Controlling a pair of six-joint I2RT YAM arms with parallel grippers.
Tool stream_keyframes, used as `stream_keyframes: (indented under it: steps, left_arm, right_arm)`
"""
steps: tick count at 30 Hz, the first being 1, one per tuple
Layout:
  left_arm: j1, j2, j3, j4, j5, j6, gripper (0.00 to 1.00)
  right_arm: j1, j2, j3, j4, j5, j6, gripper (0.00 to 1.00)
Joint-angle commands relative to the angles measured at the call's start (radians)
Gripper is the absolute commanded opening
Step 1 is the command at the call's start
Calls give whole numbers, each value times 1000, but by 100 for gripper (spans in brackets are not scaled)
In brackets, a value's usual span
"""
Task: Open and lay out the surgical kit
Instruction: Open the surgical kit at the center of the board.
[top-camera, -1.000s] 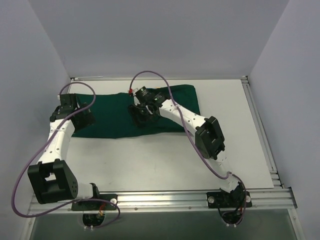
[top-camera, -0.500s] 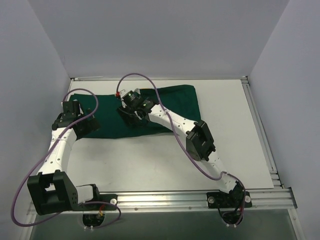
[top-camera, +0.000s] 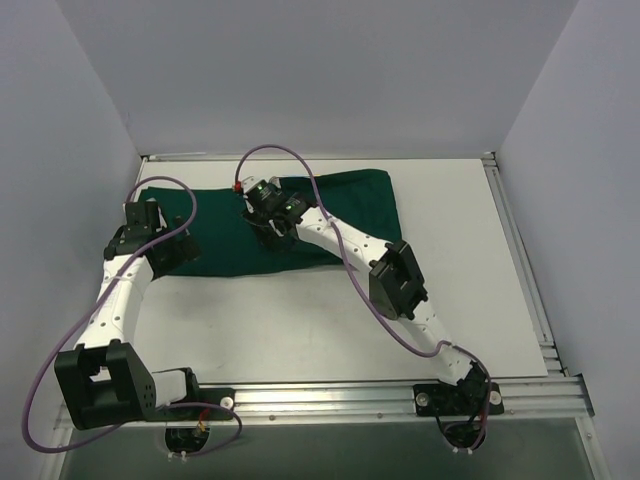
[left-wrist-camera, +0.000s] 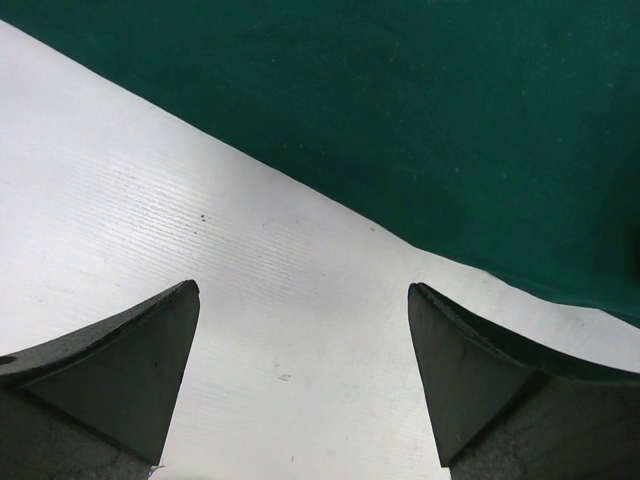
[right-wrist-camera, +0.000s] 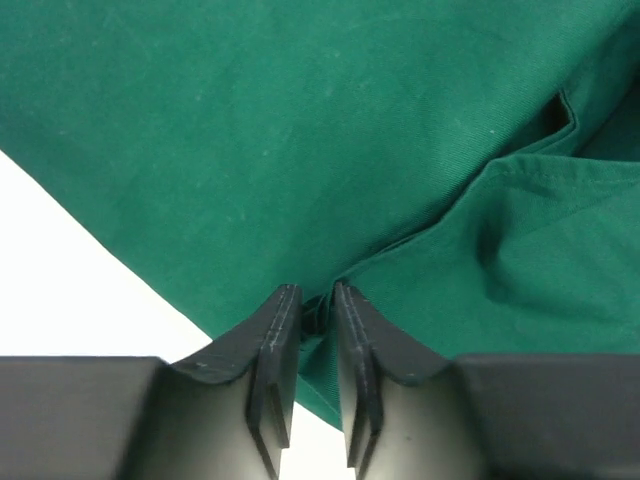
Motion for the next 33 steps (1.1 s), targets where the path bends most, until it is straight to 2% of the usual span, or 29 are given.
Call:
stream_keyframes:
  steps: [1,2,5,10,13,15,17,18,19,20,21,24,25,26,27,28,29,31,33]
  left_arm:
    - [1,-8,8,32,11,10,94]
    - [1,-8,6,32,13,12,94]
    - [1,-6,11,32,14,15,94]
    - [1,-8,15,31,16,15,94]
    - [2,-2,20,31,16,16,94]
    - [1,5,22,31,19,16,94]
    - [1,8,20,37,25,15,94]
    - [1,12,20,38,27,15,94]
    - [2,14,22,40,30,12,94]
    - [2,21,20,43,37,4,94]
    - [2,24,20,54,44,-1,94]
    - [4,43,31,54,53,-14,94]
    - [5,46,38,54,53,-18,94]
    - [5,48,45,54,53,-18,94]
    - [7,49,48,54,76,-18,94]
    - [8,49,48,55,76,-18,94]
    - [8,49,49,58,79,-10,94]
    - [7,46,42,63,73,-7,94]
    - [10,41,28,64,77,-7,94]
  right_arm:
    - [9,22,43,-37,34,6,18]
    - [9,22,45,-38,36,8,11]
    - [8,22,71,-49,53,19,0]
    - [-23,-50,106,-68,132,57,0]
    - [-133,-168,16,-34,166,97,0]
    - [-277,-240,-111,9,171,115,0]
    - [-393,-328,-168,2,178,123,0]
    - [-508,-348,-205,-23,201,120,0]
    - [-567,-394,-232,-26,212,111,0]
    - [-620,-421,-266,-23,241,97,0]
    - [-735,-444,-330,-23,278,95,0]
    - [-871,-532,-413,-26,335,56,0]
    - [-950,-562,-459,-37,447,48,0]
    - [-989,-570,-476,-44,474,46,2]
    - [-1026,-575,-487,-61,453,39,11]
    - [-1064,-570,-487,-74,465,43,50]
    - [-1073,-566,-484,-80,455,46,62]
    - [-1063,-554,-451,-86,425,32,73]
    - [-1041,-546,-383,-83,403,34,79]
